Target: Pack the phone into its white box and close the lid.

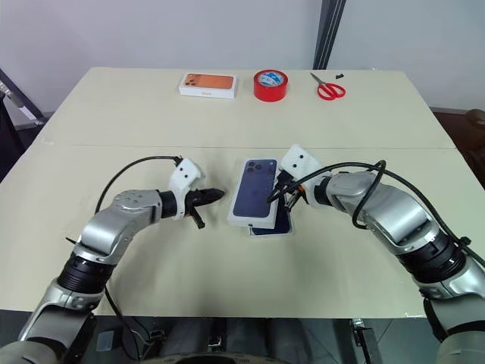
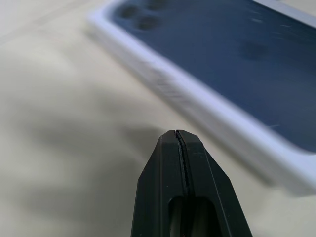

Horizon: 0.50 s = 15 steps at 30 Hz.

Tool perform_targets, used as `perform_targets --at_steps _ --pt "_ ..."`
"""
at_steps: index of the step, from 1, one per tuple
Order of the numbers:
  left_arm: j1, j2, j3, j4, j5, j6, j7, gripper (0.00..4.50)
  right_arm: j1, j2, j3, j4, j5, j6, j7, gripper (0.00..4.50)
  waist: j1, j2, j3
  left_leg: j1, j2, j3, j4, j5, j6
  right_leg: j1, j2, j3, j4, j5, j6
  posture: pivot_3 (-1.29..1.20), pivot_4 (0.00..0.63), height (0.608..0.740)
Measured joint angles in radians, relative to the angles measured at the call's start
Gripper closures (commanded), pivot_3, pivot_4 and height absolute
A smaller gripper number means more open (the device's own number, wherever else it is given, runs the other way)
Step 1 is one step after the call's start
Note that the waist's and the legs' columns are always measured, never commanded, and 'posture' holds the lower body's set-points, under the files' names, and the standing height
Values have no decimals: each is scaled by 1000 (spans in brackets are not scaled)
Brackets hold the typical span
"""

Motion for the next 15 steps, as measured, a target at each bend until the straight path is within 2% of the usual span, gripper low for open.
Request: perform_targets --at_steps 15 --pt "-22 -18 -47 -23 1 24 -90 4500 54 16 -56 -41 -115 40 98 4474 -1 0 0 0 0 0 0 0 0 0 0 0 0 0 0 0 150 725"
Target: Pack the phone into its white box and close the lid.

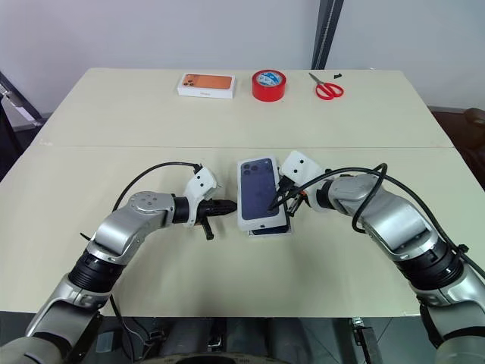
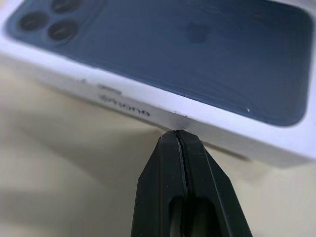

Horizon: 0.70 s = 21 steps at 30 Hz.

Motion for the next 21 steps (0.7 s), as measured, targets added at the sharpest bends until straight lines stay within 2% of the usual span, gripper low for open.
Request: perform_targets --at_steps 21 --pt "0 -6 -24 -39 1 19 -14 4500 82 -6 -37 -59 -57 68 77 4474 0 0 0 0 0 0 0 0 0 0 0 0 0 0 0 0 150 725"
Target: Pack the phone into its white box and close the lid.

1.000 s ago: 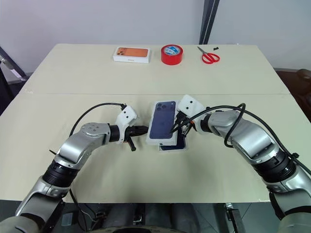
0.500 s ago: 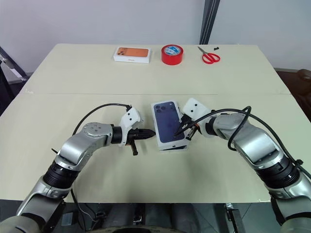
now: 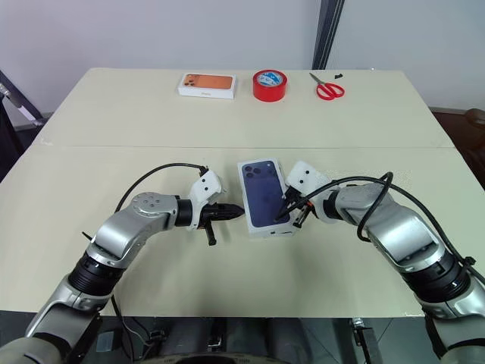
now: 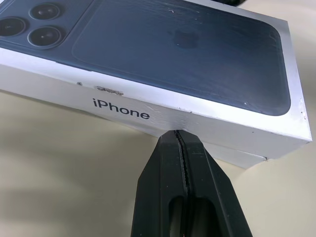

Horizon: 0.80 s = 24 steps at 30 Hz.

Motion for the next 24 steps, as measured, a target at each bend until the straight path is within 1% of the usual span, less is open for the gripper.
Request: perform_targets --at_steps 9,24 --pt "-5 -3 0 1 11 -1 -1 4500 30 1 -1 -10 -9 7 11 4474 0 0 0 0 0 0 0 0 0 0 0 0 0 0 0 0 150 725" --pt "-10 9 -5 11 21 -4 -1 4500 34 10 -1 -10 -22 6 11 4474 0 0 0 0 0 0 0 0 0 0 0 0 1 0 0 0 150 725"
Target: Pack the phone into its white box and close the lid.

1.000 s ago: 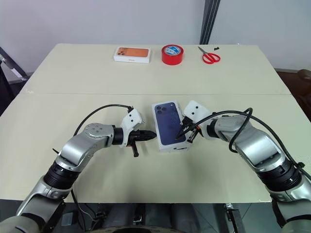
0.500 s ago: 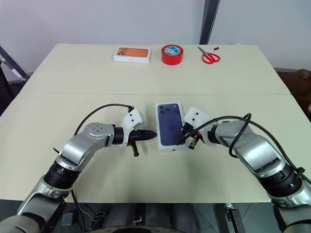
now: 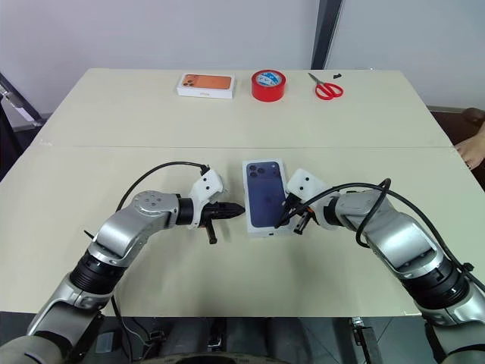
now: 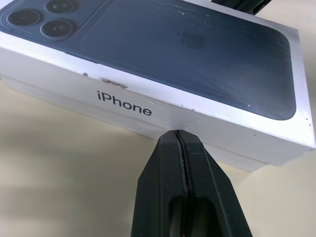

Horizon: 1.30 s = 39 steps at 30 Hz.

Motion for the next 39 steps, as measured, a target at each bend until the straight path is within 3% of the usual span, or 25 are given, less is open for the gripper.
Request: perform_targets --at_steps 18,28,33,39 --pt "0 -4 0 31 -1 -6 16 4500 23 -50 -2 -4 -30 -40 56 4474 0 0 0 0 0 0 0 0 0 0 0 0 0 0 0 0 150 725" --pt "17 17 10 20 -7 -9 2 4500 98 -89 -203 -72 92 -133 213 4474 1 0 0 0 0 0 0 0 0 1 0 0 0 0 0 0 150 725" --pt "-3 6 108 25 -36 -2 26 4500 186 -85 -133 -135 94 -139 216 4474 1 0 0 1 0 0 1 0 0 1 0 0 0 0 0 0 150 725" --pt "-45 -32 112 52 -34 -8 43 4500 192 -85 -83 -132 42 -178 192 4474 0 -1 -1 3 0 0 1 0 0 3 0 0 0 0 0 0 150 725"
